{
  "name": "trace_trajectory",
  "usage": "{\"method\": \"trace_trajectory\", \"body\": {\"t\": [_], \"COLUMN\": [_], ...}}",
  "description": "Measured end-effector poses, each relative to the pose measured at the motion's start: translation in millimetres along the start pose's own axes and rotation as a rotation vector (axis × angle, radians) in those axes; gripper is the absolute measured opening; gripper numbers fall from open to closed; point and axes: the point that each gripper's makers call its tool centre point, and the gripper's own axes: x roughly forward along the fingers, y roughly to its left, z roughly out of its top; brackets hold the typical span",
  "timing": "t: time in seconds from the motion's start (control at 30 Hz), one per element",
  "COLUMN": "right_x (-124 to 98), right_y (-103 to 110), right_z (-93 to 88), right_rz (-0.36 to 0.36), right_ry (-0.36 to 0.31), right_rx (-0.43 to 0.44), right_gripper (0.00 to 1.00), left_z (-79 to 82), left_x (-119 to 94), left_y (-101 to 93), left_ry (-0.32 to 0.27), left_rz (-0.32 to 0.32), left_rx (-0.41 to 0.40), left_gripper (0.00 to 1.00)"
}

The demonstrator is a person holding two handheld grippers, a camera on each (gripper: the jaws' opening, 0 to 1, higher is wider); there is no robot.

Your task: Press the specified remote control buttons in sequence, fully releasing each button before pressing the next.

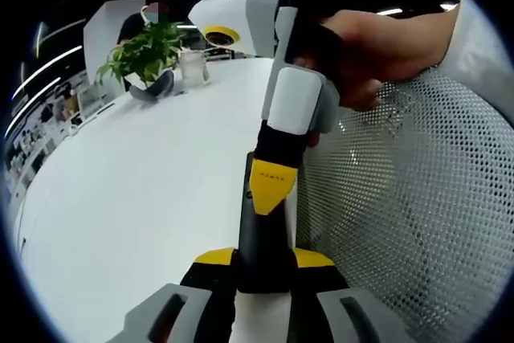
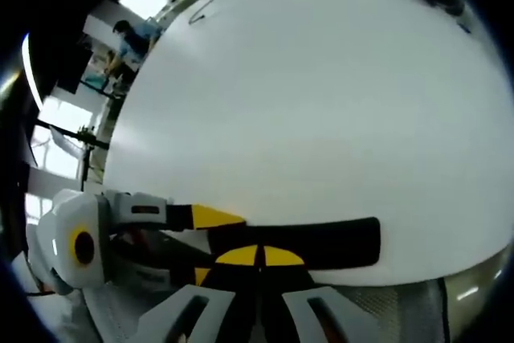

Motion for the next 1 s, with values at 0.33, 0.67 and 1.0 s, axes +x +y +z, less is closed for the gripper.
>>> {"method": "trace_trajectory", "body": {"t": [0.33, 0.67, 1.0], "right_x": [6.0, 5.8, 8.0], "right_y": [2.6, 3.3, 1.6], "right_z": [-3.1, -1.3, 1.4], "right_rz": [-0.003, -0.017, -0.047], "right_ry": [0.028, 0.026, 0.018], "right_rx": [-0.04, -0.08, -0.121], "right_gripper": [0.0, 0.0, 0.0], "left_z": [0.2, -0.1, -1.4], "left_x": [0.7, 0.1, -0.5], "left_y": [0.3, 0.8, 0.2], "left_ry": [-0.005, -0.01, -0.006], "left_rz": [0.002, 0.002, 0.001], "left_rx": [-0.003, -0.001, 0.003], "left_gripper": [0.25, 0.24, 0.24]}}
